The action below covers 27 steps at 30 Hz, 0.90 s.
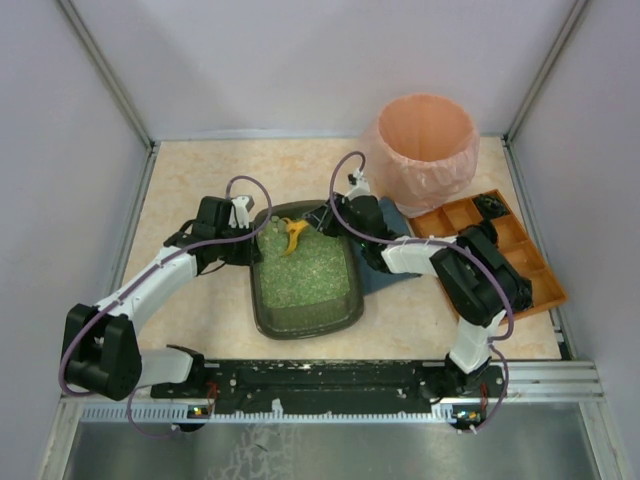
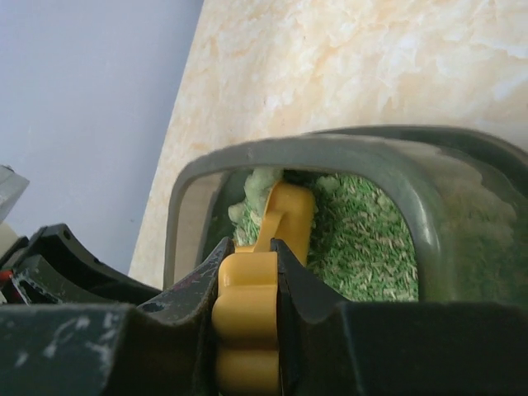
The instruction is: Clean the litter box
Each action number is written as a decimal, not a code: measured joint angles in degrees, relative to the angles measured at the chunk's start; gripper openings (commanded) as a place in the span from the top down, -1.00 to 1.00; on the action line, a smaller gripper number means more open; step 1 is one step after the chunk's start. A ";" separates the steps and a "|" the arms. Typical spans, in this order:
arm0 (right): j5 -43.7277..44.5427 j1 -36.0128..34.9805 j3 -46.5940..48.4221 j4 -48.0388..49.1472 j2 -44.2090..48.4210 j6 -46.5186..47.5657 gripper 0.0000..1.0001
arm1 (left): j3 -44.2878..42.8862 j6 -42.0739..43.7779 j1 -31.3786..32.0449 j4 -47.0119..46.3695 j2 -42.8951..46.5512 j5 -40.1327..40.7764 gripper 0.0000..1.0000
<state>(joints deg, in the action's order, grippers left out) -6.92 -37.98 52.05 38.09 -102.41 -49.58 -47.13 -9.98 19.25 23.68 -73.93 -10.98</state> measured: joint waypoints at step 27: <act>-1.68 3.45 -23.93 -9.99 34.47 -4.92 1.00 | 2.43 0.57 0.92 -0.52 12.13 8.52 -0.16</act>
<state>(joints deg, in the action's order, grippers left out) -8.60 -34.52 28.12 28.10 -67.94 -54.50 -44.71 -9.41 20.16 23.16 -61.80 -2.46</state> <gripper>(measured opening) 0.213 0.585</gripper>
